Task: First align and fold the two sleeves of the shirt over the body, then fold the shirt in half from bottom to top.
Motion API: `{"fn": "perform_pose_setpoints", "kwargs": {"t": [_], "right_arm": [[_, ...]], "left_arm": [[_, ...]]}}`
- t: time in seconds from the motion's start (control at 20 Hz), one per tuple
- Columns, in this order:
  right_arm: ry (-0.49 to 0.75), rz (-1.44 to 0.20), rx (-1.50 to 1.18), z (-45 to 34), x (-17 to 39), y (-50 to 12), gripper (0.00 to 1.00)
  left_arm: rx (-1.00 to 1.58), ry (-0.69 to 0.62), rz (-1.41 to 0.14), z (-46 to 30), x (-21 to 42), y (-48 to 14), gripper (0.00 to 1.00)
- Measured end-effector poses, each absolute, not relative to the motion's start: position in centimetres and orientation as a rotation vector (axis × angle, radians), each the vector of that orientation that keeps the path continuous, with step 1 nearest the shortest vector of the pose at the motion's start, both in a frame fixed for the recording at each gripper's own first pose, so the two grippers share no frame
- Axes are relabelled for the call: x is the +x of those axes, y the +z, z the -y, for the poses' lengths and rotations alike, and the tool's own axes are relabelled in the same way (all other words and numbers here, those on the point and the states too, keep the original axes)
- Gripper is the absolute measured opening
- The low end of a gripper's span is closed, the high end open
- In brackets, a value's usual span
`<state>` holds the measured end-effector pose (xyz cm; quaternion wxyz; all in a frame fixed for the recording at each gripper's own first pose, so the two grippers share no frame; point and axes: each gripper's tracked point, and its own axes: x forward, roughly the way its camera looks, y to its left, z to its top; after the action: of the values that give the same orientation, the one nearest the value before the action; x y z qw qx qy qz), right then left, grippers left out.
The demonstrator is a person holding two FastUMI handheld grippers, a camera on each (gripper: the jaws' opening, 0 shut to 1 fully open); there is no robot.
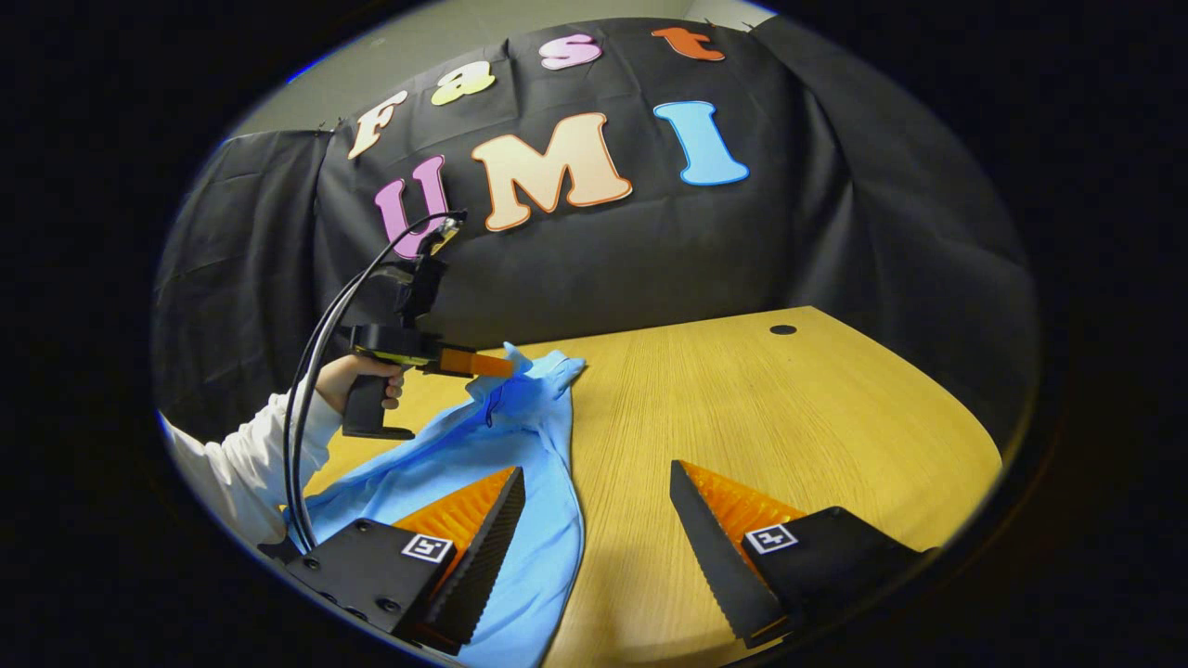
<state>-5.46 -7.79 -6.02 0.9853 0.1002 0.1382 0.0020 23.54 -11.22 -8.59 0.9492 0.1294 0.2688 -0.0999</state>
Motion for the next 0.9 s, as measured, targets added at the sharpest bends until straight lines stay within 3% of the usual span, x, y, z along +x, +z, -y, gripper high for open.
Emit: {"fn": "perform_pose_setpoints", "kwargs": {"t": [0.1, 0.3, 0.4, 0.5, 0.55, 0.9], "right_arm": [[0.019, -0.293, 0.203, 7.1, -5.9, -6.7, 0.98], [0.039, -0.309, 0.185, 5.8, -6.4, -7.7, 0.98], [0.053, -0.313, 0.186, 5.0, -7.0, -7.9, 0.98], [0.069, -0.315, 0.185, 4.2, -7.6, -8.1, 0.98], [0.074, -0.313, 0.180, 3.8, -8.1, -8.2, 0.98], [0.120, -0.349, 0.140, 0.8, -11.5, -10.3, 0.98]], "left_arm": [[0.259, -0.183, -0.558, 11.4, 23.7, -9.1, 0.01], [0.249, -0.165, -0.552, 11.4, 22.4, -8.7, 0.13], [0.273, -0.174, -0.545, 10.8, 20.7, -8.1, 0.37], [0.307, -0.137, -0.528, 8.8, 18.4, -7.4, 0.78], [0.312, -0.118, -0.519, 7.7, 16.9, -7.0, 0.92], [0.259, -0.029, -0.476, 1.7, 3.5, -5.8, 0.92]]}}
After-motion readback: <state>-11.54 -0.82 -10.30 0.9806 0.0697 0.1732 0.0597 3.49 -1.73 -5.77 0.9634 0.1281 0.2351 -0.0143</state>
